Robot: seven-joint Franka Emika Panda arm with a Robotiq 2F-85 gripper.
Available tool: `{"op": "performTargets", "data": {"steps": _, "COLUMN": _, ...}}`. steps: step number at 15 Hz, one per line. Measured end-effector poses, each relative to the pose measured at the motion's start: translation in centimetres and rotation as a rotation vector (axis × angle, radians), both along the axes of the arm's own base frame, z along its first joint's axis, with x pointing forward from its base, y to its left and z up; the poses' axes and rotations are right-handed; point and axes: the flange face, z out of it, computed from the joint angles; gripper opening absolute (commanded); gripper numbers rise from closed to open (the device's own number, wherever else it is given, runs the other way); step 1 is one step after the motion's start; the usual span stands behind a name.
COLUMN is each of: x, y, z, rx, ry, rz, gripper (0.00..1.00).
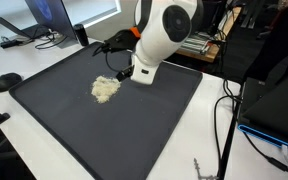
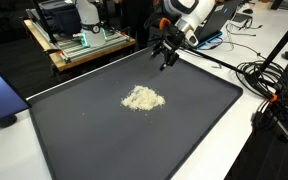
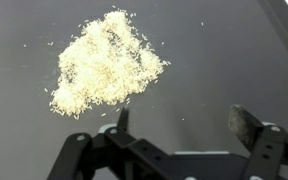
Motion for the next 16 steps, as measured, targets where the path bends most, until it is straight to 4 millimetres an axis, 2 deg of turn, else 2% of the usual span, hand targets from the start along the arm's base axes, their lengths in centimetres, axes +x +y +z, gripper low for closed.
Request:
{"op": "performTargets", "data": {"steps": 5, "x": 1.5, "y": -5.4, "z": 4.2, "rx": 0.218, "ry": -0.011, "rz": -0.193, "gripper": 1.00}}
{"op": "performTargets", "data": {"steps": 8, "x": 2.1, "y": -9.1, "z": 5.7, "rx": 0.366, "ry": -0.067, "rz": -0.267, "gripper": 1.00}}
{"op": "performTargets", "data": {"steps": 12, "x": 1.8, "y": -14.2, "z": 5.9, "rx": 0.528, "ry": -0.195, "rz": -0.312, "gripper": 1.00}}
{"op": "performTargets", "data": {"steps": 16, "x": 0.2, "y": -18.3, "z": 4.5, "rx": 0.598, "ry": -0.327, "rz": -0.340, "gripper": 1.00}}
